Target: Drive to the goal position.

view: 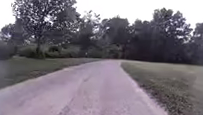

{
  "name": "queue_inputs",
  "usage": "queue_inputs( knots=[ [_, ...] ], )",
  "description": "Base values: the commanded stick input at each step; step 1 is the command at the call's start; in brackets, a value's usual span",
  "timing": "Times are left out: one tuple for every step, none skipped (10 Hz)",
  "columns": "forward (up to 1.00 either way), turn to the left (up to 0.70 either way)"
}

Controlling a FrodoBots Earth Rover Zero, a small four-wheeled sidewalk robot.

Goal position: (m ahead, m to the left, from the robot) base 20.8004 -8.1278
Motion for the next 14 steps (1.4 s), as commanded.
queue_inputs(
  knots=[
    [0.70, -0.11],
    [0.70, -0.06],
    [0.70, 0.00],
    [0.70, 0.00],
    [0.70, 0.00],
    [0.70, 0.00],
    [0.70, 0.00],
    [0.70, 0.00],
    [0.70, 0.00],
    [0.70, 0.00],
    [0.70, -0.07],
    [0.70, -0.13],
    [0.70, -0.08],
    [0.70, 0.00]
  ],
)
